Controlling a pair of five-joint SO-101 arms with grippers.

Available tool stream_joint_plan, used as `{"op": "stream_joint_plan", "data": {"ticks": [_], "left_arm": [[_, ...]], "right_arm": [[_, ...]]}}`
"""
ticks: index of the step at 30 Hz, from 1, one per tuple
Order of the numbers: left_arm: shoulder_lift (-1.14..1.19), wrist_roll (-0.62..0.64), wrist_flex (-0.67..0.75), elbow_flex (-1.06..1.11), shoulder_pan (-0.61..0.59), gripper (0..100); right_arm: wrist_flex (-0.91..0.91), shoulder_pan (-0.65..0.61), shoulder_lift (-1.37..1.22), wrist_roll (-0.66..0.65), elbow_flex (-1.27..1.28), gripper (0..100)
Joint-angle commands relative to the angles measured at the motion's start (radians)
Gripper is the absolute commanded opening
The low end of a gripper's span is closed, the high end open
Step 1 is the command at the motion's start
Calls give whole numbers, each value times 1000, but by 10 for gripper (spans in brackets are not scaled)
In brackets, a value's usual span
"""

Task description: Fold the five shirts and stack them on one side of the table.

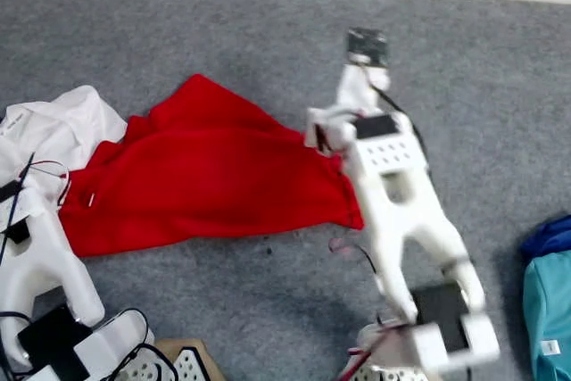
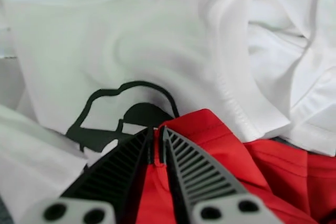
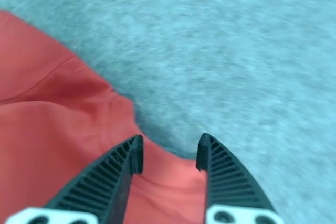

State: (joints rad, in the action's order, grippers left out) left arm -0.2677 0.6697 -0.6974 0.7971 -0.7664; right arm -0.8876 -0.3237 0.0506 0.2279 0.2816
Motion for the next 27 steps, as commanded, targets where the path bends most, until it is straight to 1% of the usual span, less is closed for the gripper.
{"op": "stream_joint_plan", "data": {"ticks": [1,3,5,7,10,13,20,23,27], "left_arm": [[-38,3,48,7,21,7],[-38,3,48,5,21,7],[-38,3,48,5,21,7],[-36,3,48,4,21,7],[-36,3,48,4,21,7],[-36,3,48,4,21,7],[-36,3,49,2,21,7],[-36,3,49,2,21,7],[-36,3,49,2,21,7]], "right_arm": [[-8,-42,-171,3,-166,180],[-10,-45,-236,3,-208,179],[-38,-45,-254,3,-231,139],[-97,-45,-254,3,-243,61],[-213,-42,-245,3,-285,62],[-309,-22,-203,-3,-312,10],[-564,-30,62,-173,-263,8],[-647,-33,211,-250,-162,8],[-668,-35,417,-364,47,8]]}}
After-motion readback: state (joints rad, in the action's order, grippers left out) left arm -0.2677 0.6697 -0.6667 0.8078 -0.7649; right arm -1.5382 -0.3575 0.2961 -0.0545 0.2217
